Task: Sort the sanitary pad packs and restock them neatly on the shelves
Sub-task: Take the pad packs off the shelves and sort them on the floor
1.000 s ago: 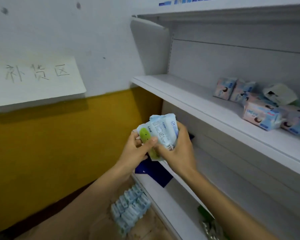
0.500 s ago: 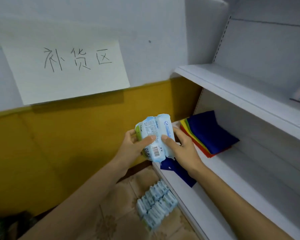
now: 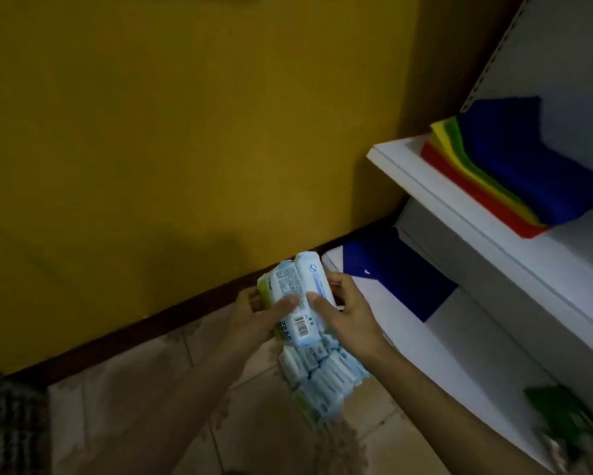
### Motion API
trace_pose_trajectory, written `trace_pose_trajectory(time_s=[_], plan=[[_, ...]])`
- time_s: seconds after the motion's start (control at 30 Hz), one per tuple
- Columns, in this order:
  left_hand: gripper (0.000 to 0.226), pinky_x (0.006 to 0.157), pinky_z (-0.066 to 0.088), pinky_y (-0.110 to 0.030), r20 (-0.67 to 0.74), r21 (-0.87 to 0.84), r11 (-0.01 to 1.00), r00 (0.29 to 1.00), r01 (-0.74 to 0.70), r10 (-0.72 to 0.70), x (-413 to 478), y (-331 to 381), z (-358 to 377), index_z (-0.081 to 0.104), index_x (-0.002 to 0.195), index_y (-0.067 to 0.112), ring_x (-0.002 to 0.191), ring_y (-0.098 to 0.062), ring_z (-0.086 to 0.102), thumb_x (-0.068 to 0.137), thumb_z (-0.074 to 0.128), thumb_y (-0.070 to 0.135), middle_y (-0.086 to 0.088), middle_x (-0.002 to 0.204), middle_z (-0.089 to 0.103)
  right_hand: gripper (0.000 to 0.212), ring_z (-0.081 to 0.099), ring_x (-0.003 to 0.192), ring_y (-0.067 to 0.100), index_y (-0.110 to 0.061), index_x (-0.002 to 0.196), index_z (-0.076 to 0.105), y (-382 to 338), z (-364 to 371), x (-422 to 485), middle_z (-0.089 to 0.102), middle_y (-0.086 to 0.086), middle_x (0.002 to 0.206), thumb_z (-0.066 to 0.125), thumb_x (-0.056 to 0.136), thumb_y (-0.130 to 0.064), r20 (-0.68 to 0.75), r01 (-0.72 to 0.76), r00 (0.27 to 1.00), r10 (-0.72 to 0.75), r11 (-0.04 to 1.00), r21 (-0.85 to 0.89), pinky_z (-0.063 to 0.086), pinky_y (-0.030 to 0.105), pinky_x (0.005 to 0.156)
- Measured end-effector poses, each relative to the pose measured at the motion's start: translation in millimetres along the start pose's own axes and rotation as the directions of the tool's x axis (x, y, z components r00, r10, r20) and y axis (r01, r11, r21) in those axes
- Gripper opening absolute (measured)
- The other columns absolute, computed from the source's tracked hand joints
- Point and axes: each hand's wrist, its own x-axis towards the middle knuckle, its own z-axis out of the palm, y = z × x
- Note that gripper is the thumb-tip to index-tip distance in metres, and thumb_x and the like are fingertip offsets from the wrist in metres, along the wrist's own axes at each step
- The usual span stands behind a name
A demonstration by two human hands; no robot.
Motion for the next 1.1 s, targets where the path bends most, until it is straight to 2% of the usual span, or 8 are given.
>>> trace_pose_trajectory(time_s=[0.17, 0.37, 0.43, 0.5, 0.6, 0.73, 0.87, 1.1], plan=[[0.058, 0.069, 0.059, -0.034, -0.045, -0.004, 0.999, 0.998, 0.054, -0.054, 89, -153, -33, 0.057, 0.118, 0.017, 0.091, -0.018, 0.071, 0.069, 0.082, 0.033, -0.004, 0.109, 0.071, 0.009, 0.065, 0.088, 0.015, -0.022, 0.104, 0.056, 179, 61, 36, 0.066, -0.001, 0.098, 0.057, 0.096, -0.026, -0.023, -0.043, 0.999, 0.041, 0.995, -0.093, 0.055, 0.041, 0.077], [0.08, 0.079, 0.059, -0.04, -0.013, 0.024, 0.988, 0.989, 0.15, -0.15, 156, -277, -70, 0.051, 0.129, 0.013, 0.098, -0.02, 0.07, 0.065, 0.083, 0.049, -0.006, 0.114, 0.069, 0.014, 0.061, 0.081, 0.013, -0.02, 0.105, 0.063, 324, 97, 53, 0.066, -0.004, 0.093, 0.056, 0.095, -0.027, -0.039, -0.134, 0.991, 0.129, 0.961, -0.243, 0.049, 0.035, 0.073], [0.069, 0.07, 0.059, -0.033, -0.025, 0.03, 0.98, 0.98, 0.196, -0.195, 165, -303, -75, 0.051, 0.127, 0.013, 0.096, -0.02, 0.07, 0.072, 0.08, 0.043, -0.007, 0.114, 0.068, 0.015, 0.062, 0.086, 0.016, -0.018, 0.105, 0.065, 353, 103, 49, 0.067, -0.002, 0.095, 0.057, 0.095, -0.027, -0.05, -0.18, 0.984, 0.173, 0.946, -0.268, 0.048, 0.034, 0.077], [0.052, 0.07, 0.059, -0.036, -0.072, 0.036, 0.969, 0.967, 0.246, -0.243, 169, -325, -76, 0.05, 0.119, 0.015, 0.095, -0.022, 0.068, 0.079, 0.078, 0.033, -0.01, 0.116, 0.065, 0.021, 0.062, 0.09, 0.016, -0.015, 0.107, 0.066, 376, 111, 40, 0.068, 0.0, 0.096, 0.058, 0.094, -0.029, -0.046, -0.211, 0.977, 0.207, 0.936, -0.281, 0.047, 0.03, 0.079], [0.066, 0.073, 0.059, -0.04, -0.129, 0.06, 0.947, 0.943, 0.316, -0.306, 173, -354, -80, 0.042, 0.124, 0.012, 0.092, -0.024, 0.068, 0.075, 0.081, 0.034, -0.01, 0.115, 0.062, 0.047, 0.062, 0.093, 0.017, -0.014, 0.11, 0.065, 401, 125, 37, 0.067, 0.0, 0.098, 0.049, 0.085, -0.051, -0.045, -0.207, 0.978, 0.204, 0.913, -0.352, 0.046, 0.027, 0.079], [0.049, 0.063, 0.058, -0.035, -0.112, 0.036, 0.942, 0.938, 0.332, -0.327, 180, -381, -83, 0.047, 0.122, 0.01, 0.086, -0.023, 0.07, 0.084, 0.073, 0.026, -0.01, 0.108, 0.067, 0.034, 0.06, 0.107, 0.024, -0.014, 0.125, 0.059, 410, 144, 59, 0.065, 0.007, 0.113, 0.053, 0.096, -0.029, -0.058, -0.173, 0.985, 0.164, 0.884, -0.434, 0.047, 0.034, 0.09], [0.039, 0.083, 0.056, -0.048, -0.085, 0.04, 0.951, 0.949, 0.307, -0.303, 202, -403, -79, 0.062, 0.118, 0.008, 0.092, -0.03, 0.069, 0.084, 0.072, 0.024, -0.016, 0.111, 0.069, 0.034, 0.057, 0.114, 0.023, -0.014, 0.13, 0.053, 412, 141, 58, 0.062, 0.009, 0.12, 0.051, 0.096, -0.017, -0.08, -0.16, 0.987, 0.138, 0.867, -0.472, 0.046, 0.033, 0.092], [0.056, 0.083, 0.055, -0.043, -0.269, -0.006, 0.949, 0.914, 0.315, -0.305, 228, -420, -68, 0.039, 0.132, 0.01, 0.101, -0.033, 0.064, 0.086, 0.07, 0.021, -0.01, 0.12, 0.06, 0.031, 0.05, 0.117, 0.017, -0.022, 0.127, 0.053, 432, 122, 12, 0.055, 0.001, 0.127, 0.051, 0.096, -0.021, 0.062, -0.065, 0.988, 0.144, 0.737, -0.673, 0.039, 0.026, 0.096]])
